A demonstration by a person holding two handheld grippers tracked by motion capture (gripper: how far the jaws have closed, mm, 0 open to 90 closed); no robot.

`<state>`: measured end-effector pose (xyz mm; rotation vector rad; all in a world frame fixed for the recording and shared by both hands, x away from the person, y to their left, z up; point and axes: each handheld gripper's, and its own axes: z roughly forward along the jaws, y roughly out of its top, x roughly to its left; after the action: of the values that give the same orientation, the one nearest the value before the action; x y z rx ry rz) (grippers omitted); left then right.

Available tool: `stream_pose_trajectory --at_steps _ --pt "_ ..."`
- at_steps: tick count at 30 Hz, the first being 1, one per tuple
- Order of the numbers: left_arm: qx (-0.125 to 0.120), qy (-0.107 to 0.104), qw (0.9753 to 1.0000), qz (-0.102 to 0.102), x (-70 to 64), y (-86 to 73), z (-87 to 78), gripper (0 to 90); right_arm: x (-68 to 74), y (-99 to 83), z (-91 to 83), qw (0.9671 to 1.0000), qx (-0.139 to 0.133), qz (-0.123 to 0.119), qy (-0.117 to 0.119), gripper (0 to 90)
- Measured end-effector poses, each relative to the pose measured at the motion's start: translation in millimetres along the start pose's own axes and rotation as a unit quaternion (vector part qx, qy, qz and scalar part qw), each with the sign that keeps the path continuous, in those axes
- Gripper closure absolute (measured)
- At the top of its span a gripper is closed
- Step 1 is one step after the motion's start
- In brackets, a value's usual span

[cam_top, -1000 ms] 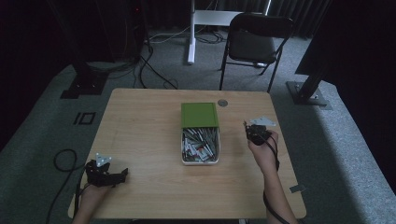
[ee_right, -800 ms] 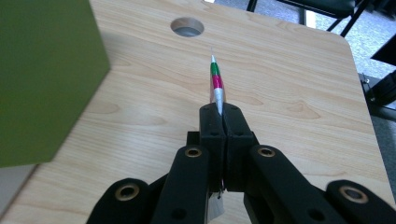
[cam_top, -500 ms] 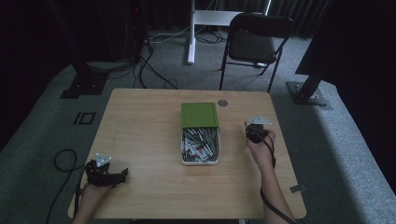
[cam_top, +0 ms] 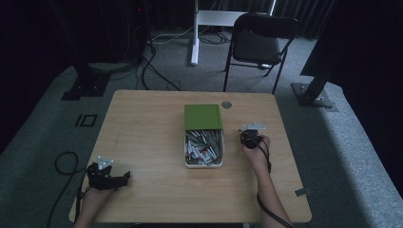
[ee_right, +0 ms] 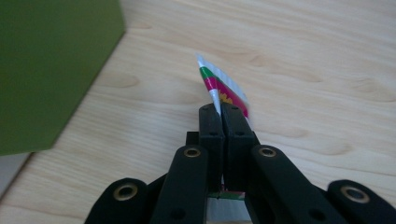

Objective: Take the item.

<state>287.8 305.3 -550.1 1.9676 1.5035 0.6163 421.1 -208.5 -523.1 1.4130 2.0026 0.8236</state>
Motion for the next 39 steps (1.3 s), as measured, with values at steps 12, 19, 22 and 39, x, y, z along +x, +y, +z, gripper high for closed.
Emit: stream_pose_trajectory --at_steps 12,19,22,39 --pt "0.000 0.000 1.0000 0.000 0.1 0.0 0.0 1.3 23.2 -5.3 13.8 0.9994 0.013 -0.002 0.031 79.1" --pt "0.000 0.000 1.0000 0.001 0.1 0.0 -0.1 1.3 25.9 -5.5 15.5 0.9974 0.011 0.015 0.069 64.4" --pt "0.000 0.000 1.0000 0.000 0.0 0.0 0.0 1.3 25.9 -5.5 12.2 0.9972 0.005 0.018 0.072 60.4" --pt "0.000 0.000 1.0000 0.000 0.0 0.0 0.0 1.3 6.7 -7.7 -28.1 0.9976 -0.030 0.017 0.060 38.4"
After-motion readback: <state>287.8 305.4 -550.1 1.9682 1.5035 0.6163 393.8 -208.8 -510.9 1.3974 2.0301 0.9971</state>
